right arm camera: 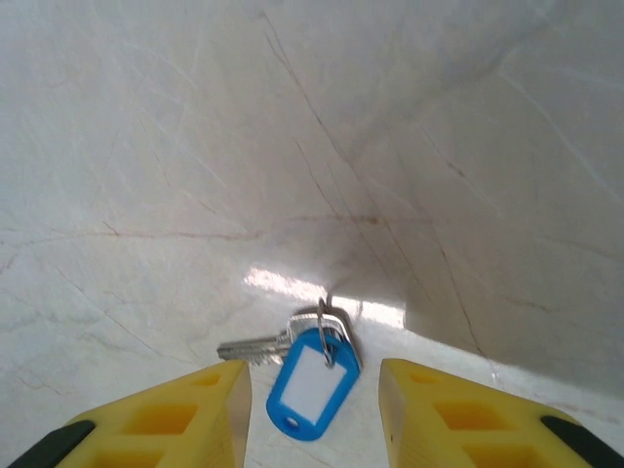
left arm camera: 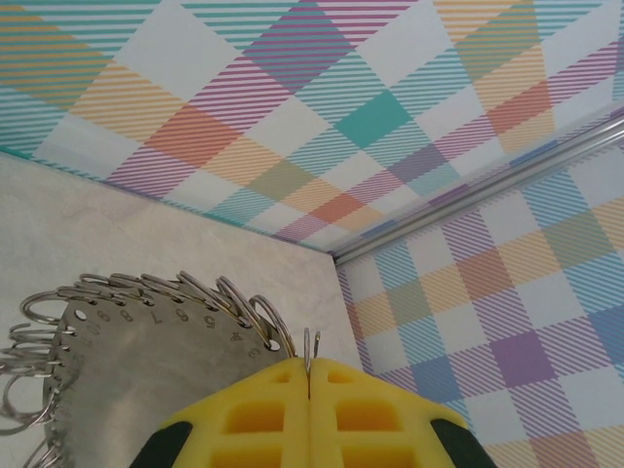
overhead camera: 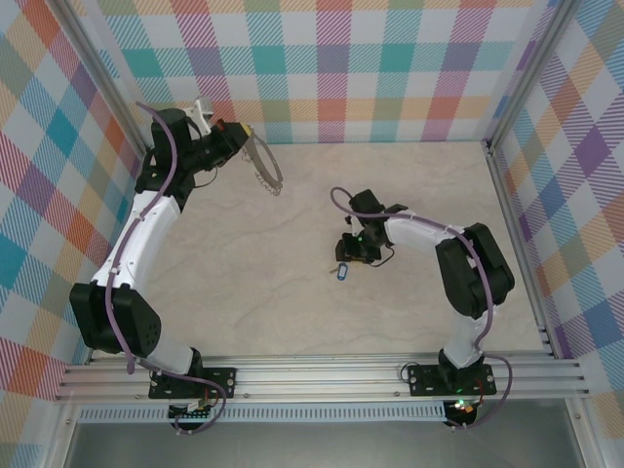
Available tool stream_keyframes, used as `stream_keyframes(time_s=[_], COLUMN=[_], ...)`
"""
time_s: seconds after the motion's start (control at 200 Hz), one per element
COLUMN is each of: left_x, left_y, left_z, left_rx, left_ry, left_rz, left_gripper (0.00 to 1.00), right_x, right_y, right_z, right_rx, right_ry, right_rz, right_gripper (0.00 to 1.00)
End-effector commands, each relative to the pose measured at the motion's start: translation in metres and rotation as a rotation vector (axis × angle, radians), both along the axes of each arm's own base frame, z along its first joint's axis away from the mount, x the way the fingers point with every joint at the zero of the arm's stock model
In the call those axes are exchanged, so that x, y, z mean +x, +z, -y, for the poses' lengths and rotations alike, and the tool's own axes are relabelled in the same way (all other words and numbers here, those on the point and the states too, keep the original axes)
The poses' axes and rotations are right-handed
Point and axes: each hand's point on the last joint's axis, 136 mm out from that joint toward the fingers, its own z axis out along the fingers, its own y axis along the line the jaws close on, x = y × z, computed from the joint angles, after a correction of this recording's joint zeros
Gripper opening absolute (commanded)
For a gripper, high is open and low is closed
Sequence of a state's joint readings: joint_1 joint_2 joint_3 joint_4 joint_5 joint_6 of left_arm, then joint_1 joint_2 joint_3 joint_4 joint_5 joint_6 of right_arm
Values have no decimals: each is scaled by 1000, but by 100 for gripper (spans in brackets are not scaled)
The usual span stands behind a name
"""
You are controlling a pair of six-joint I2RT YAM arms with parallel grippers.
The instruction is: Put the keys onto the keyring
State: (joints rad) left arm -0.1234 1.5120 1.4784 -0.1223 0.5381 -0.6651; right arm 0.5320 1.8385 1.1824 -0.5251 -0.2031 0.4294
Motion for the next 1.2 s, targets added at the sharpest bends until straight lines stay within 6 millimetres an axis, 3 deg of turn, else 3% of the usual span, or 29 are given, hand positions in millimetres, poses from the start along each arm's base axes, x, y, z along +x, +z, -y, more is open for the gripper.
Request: stream_keyframes(time_s=[0.0,0.97,1.135,1.195], left_x=[-2,-1,-1,0], left_y=[31,31,31,32], left_z=[5,7,7,7], left_rx=[-11,-12,-12,-13], left_ry=[-17,-22,-23,-24], left_rz=[92,91,93,94], left_gripper=[0,0,0,0], right_x=[3,-1,-2,-1], right_y=[-3,-19,-17,-13], right_z=[-5,-3,-3,-2], right_rx=[0,-24,-23,-27], right_ry=[22,39,43,49], right_rz=[-23,-55,-52,-41], right_gripper=[37,16,1,0])
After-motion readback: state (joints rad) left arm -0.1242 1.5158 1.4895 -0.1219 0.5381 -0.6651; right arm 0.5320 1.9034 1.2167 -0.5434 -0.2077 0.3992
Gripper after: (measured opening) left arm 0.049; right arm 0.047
